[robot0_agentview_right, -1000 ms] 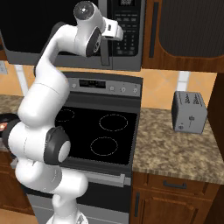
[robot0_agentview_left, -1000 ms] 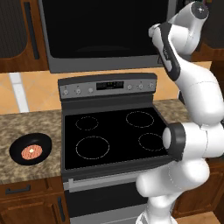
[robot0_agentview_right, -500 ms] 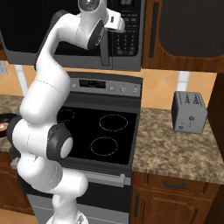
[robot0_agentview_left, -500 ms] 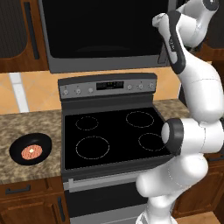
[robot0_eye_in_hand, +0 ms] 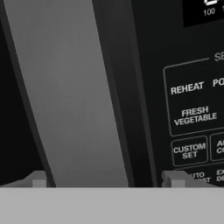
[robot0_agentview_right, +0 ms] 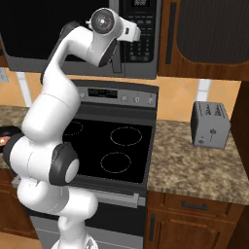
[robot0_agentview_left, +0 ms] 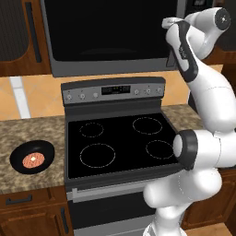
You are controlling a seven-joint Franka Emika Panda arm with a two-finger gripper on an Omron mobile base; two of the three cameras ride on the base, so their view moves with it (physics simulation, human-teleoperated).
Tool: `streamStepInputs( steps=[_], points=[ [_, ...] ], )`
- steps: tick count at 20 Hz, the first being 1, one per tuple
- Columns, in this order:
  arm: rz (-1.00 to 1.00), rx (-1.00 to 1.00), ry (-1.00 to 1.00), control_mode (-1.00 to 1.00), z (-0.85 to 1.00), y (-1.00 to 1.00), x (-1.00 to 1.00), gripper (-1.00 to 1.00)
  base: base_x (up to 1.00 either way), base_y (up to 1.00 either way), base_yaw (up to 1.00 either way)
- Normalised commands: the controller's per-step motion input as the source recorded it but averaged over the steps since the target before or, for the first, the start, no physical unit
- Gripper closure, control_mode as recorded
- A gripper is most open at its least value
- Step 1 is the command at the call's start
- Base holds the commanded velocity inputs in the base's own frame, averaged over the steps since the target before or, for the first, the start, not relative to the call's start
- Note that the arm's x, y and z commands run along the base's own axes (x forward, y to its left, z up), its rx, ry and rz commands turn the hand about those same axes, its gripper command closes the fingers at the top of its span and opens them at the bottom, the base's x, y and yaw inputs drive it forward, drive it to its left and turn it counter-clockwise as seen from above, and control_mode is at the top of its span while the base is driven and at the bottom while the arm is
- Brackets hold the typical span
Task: Open the microwave, place the bowl with waffle inside the microwave, then close the microwave door and turn it on.
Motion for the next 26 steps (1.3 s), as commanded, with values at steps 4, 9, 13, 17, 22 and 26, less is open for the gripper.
streamStepInputs(
  steps=[4,9,13,17,22,26],
  points=[
    [0.00,0.00,0.00,-1.00,-0.06,0.20,0.46,1.00,0.00,0.00,0.00],
    [0.03,0.00,0.00,-1.00,-0.08,0.32,0.15,1.00,0.00,0.00,0.00],
    [0.12,0.00,0.00,-1.00,0.00,0.34,-0.25,1.00,0.00,0.00,0.00],
    [0.12,0.00,0.00,-1.00,0.00,0.25,-0.88,1.00,0.00,0.00,0.00],
    [0.07,0.02,-0.03,-1.00,0.00,0.09,-1.00,1.00,0.00,0.00,0.00],
    [0.07,0.02,-0.06,-1.00,-0.07,0.13,-1.00,1.00,0.00,0.00,0.00]
  ],
)
